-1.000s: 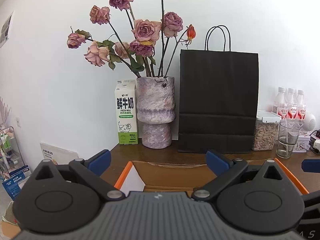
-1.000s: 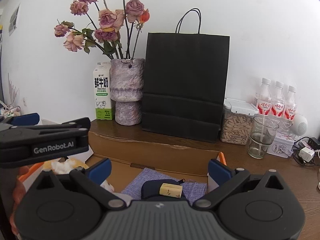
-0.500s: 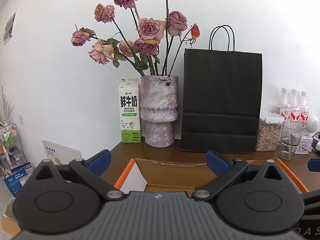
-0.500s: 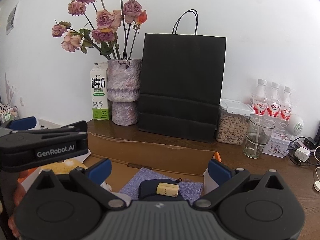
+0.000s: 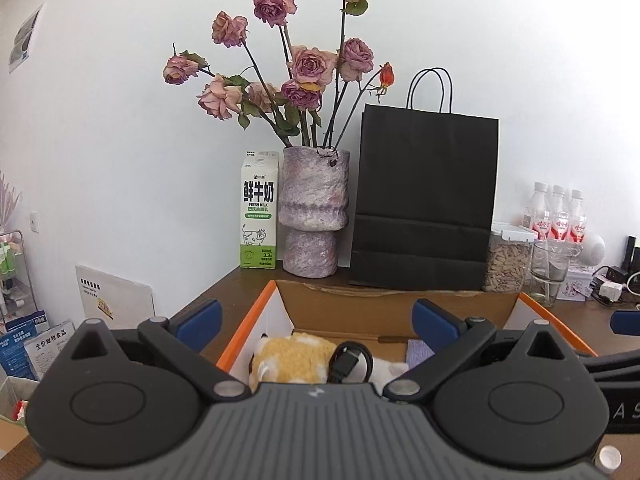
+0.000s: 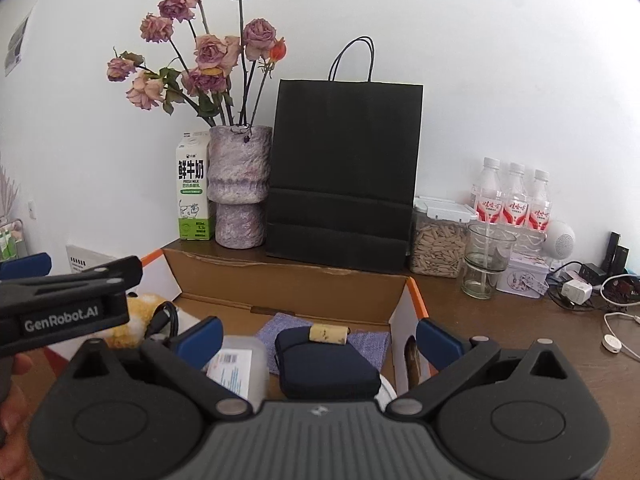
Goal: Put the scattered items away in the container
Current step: 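Withdraw both tools from the box toward the braided black cable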
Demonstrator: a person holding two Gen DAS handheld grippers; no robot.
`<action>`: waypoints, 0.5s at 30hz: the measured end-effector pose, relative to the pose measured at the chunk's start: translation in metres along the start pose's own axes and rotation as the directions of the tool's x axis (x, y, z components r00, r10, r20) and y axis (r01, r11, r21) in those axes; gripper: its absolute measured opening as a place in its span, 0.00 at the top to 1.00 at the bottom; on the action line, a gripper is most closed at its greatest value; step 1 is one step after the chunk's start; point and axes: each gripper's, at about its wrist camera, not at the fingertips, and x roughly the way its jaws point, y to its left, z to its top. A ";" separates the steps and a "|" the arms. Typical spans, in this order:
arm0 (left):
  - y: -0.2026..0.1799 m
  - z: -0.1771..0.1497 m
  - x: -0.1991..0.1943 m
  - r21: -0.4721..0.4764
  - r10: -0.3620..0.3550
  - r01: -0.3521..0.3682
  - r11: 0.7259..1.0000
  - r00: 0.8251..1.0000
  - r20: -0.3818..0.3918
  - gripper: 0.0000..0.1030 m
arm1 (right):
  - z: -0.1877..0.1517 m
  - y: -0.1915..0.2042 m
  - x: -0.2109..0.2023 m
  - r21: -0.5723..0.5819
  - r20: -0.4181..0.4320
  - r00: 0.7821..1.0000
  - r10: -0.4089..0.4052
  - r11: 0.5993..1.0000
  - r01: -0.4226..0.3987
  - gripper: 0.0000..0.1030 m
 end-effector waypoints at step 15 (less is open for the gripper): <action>0.020 -0.060 -0.071 0.116 -0.021 0.033 0.993 0.994 -0.106 0.00 | -0.092 -0.013 -0.077 0.008 -0.081 0.997 -0.012 1.000 0.013 0.00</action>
